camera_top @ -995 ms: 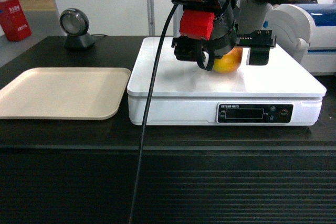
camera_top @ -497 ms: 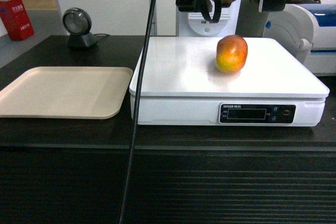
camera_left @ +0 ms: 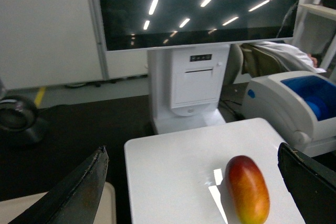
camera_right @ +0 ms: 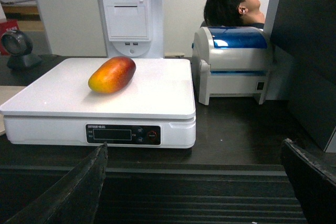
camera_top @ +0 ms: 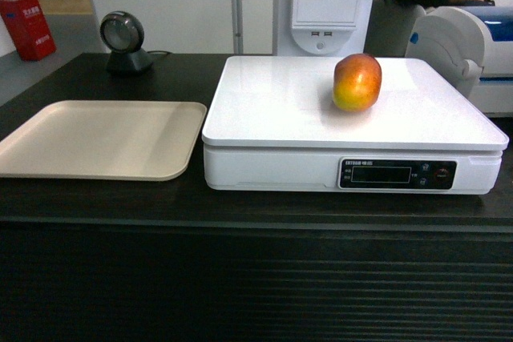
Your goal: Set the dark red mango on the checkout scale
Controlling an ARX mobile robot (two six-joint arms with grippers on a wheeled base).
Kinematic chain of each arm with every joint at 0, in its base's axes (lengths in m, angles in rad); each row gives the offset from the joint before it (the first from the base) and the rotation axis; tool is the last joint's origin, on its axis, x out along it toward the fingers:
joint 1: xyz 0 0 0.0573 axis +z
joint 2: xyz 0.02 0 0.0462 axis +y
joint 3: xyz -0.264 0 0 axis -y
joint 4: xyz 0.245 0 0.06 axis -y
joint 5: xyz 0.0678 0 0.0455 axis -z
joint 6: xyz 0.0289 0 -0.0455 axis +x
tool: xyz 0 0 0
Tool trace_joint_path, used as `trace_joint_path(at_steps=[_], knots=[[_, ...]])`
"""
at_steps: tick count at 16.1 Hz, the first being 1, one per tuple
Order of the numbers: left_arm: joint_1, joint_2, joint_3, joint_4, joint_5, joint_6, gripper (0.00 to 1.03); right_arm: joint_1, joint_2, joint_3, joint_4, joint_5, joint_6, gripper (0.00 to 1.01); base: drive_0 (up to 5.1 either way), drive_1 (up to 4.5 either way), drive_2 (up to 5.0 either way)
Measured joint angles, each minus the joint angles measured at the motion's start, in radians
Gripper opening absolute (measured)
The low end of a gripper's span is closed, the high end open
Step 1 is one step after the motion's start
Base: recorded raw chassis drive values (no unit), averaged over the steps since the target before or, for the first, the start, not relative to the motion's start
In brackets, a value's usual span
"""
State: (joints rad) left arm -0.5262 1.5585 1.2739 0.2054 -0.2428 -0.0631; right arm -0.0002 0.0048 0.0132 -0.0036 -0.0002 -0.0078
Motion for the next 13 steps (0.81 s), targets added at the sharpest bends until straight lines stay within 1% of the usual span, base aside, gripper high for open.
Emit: trace_joint_path(at_steps=[2,3,5,6,7,8,9,10,12,13], knots=[[-0.017,-0.180,-0.175,0.018,-0.082,0.050,0.98,0.000,0.000,0.000,0.000,0.000,0.000,0.98,0.0,0.00,0.0],[-0.031,-0.287,-0.259,0.010,-0.144,0.084,0.98,0.000,0.000,0.000,0.000,0.000,0.000,0.98,0.0,0.00,0.0],[-0.038,-0.418,-0.324,-0.021,-0.220,0.118,0.98,0.000,0.000,0.000,0.000,0.000,0.000,0.98,0.0,0.00,0.0],[-0.042,-0.465,-0.338,-0.032,-0.259,0.129,0.98,0.000,0.000,0.000,0.000,0.000,0.000,0.98,0.0,0.00,0.0],[-0.035,-0.544,-0.377,-0.063,-0.298,0.113,0.89,0.000,0.000,0.000,0.000,0.000,0.000,0.98,0.0,0.00,0.0],[-0.002,-0.635,-0.473,-0.058,-0.267,0.095,0.78,0.000,0.000,0.000,0.000,0.000,0.000,0.98,0.0,0.00,0.0],[0.015,-0.666,-0.509,-0.058,-0.251,0.091,0.75,0.000,0.000,0.000,0.000,0.000,0.000,0.98,0.0,0.00,0.0],[0.053,-0.725,-0.579,-0.055,-0.225,0.087,0.68,0.000,0.000,0.000,0.000,0.000,0.000,0.98,0.0,0.00,0.0],[0.169,-0.879,-0.754,-0.051,-0.130,0.071,0.46,0.000,0.000,0.000,0.000,0.000,0.000,0.98,0.0,0.00,0.0],[0.229,-0.962,-0.840,-0.043,-0.065,0.070,0.33,0.000,0.000,0.000,0.000,0.000,0.000,0.98,0.0,0.00,0.0]])
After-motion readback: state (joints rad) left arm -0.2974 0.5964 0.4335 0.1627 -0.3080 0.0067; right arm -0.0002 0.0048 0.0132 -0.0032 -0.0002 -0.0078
